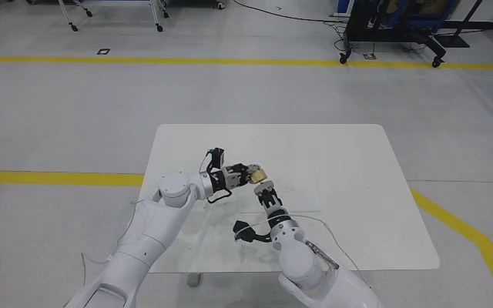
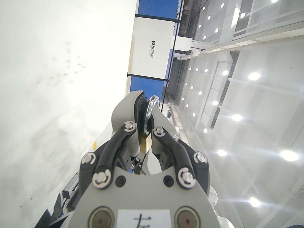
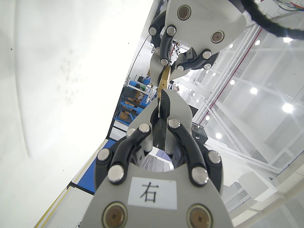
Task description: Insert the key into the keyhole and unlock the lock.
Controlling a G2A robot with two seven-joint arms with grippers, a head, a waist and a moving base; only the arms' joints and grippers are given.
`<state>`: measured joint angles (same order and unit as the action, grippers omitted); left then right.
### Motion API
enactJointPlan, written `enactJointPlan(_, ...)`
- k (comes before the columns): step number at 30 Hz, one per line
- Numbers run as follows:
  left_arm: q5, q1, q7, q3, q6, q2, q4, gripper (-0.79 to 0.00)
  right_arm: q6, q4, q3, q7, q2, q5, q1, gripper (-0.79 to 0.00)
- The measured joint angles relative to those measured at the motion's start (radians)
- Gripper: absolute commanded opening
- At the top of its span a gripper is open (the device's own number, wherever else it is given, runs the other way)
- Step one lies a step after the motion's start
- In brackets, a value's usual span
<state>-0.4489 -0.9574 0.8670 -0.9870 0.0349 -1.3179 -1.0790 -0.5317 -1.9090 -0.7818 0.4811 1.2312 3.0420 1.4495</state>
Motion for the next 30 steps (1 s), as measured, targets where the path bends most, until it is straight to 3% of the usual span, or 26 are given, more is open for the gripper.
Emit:
enactJointPlan(9,0.081,0.003,-0.018,0.021,-0.013,0.001,-0.007,-0.785,-0.047,-0.011,-0.009,0.0,0.01,0.004,0.004,-0.785)
enactJointPlan(21,-0.007,0.016,0.066,0.011,0.024,-0.004,0.024,-0.785,-0.088,-0.006,-0.02,-0.008,0.026,-0.002,-0.008,-0.785)
enactJointPlan(23,-0.017,0.018,0.074,0.011,0.03,-0.004,0.029,-0.785,-0.093,-0.012,-0.022,-0.004,0.028,0.001,-0.004,-0.508)
enactJointPlan(24,-0.02,0.019,0.076,0.011,0.033,-0.005,0.031,-0.785,-0.094,-0.015,-0.024,-0.003,0.029,0.002,-0.002,-0.456)
enactJointPlan(26,-0.025,0.022,0.079,0.011,0.041,-0.005,0.036,-0.785,-0.092,-0.019,-0.029,-0.004,0.03,-0.002,0.003,-0.409)
enactJointPlan(30,-0.034,0.027,0.061,0.01,0.055,-0.007,0.044,-0.785,-0.084,-0.024,-0.035,-0.015,0.032,-0.002,0.01,-0.403)
